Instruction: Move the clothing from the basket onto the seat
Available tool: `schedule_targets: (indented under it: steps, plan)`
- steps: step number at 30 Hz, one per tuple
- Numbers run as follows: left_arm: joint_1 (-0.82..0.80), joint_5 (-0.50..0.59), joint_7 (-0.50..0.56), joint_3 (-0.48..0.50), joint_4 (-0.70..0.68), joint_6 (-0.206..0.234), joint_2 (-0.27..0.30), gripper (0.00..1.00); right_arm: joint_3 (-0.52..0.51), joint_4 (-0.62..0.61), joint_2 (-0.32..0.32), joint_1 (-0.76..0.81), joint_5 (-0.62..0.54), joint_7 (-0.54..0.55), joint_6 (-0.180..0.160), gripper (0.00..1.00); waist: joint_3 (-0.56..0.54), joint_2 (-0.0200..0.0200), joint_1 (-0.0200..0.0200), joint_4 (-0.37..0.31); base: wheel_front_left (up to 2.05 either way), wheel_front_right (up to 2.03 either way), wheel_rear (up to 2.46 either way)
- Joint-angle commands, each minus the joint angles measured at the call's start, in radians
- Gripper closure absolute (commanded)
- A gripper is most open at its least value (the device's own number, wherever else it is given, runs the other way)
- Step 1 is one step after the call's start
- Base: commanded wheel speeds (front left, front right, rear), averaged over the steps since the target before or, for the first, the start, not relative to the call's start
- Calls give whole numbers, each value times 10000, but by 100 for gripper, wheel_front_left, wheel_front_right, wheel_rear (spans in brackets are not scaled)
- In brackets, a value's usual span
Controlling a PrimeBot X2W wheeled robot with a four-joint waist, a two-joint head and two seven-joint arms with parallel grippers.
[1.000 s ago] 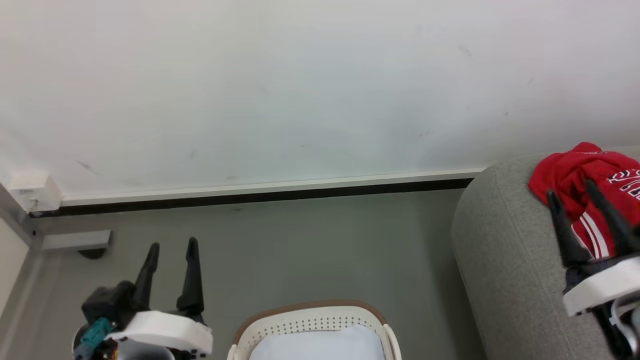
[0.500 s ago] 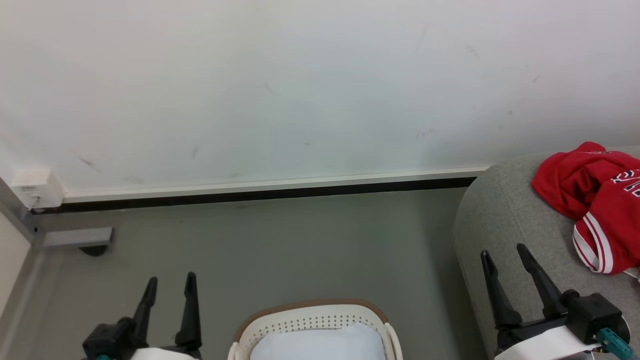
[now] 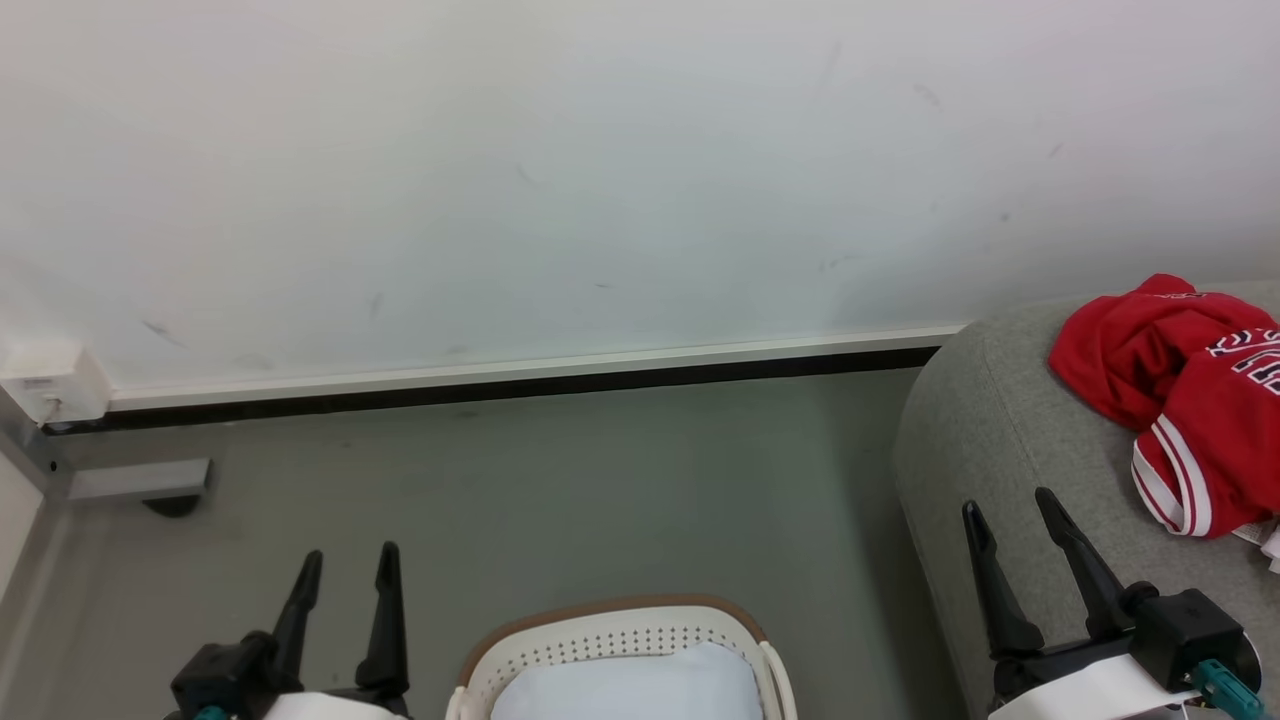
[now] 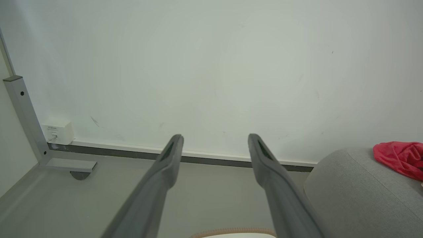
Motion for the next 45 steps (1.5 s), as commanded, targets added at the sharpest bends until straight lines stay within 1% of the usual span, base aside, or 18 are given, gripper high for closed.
schedule_targets:
  steps: [1,7,13,20,21,24,39,45]
  plan:
    - [-63,-128,-4,14,40,32,20,0,-30,-27,36,-2,-16,-30,-23,0,16,0,0,-29,0,0,0]
    - [-98,-192,-4,-35,87,87,20,0,-8,-40,130,9,-2,-31,-23,0,44,0,0,-65,0,0,0]
    - [-121,-255,-4,-60,132,108,19,0,46,38,92,-26,83,-31,-23,0,54,0,0,-74,0,0,0]
    - [-170,-323,-4,-114,174,2,19,0,88,104,73,-75,140,-31,-23,0,60,0,0,-73,0,0,0]
    - [-84,-294,0,-126,175,12,-6,100,81,65,118,-14,39,0,0,100,61,0,0,-73,0,0,0]
    - [35,-342,32,-127,401,12,-44,100,94,262,162,137,92,30,0,100,62,0,0,-72,0,0,0]
    - [-112,-3062,796,133,360,-118,-31,100,-456,158,223,179,2711,718,-2,100,72,0,0,36,0,0,0]
    - [-140,-3864,1003,192,325,-155,-27,100,-619,128,245,192,3481,929,-3,100,75,0,0,72,0,0,0]
